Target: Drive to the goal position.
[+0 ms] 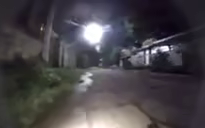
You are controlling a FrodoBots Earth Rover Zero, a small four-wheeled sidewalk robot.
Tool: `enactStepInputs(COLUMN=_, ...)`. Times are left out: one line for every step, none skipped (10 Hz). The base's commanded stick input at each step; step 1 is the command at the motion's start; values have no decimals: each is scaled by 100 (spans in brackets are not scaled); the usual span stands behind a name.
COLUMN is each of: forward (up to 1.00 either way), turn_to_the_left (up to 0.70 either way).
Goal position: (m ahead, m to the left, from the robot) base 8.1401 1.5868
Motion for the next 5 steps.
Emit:
enactStepInputs(forward=50, turn_to_the_left=0)
enactStepInputs(forward=50, turn_to_the_left=0)
enactStepInputs(forward=50, turn_to_the_left=0)
enactStepInputs(forward=50, turn_to_the_left=0)
enactStepInputs(forward=50, turn_to_the_left=0)
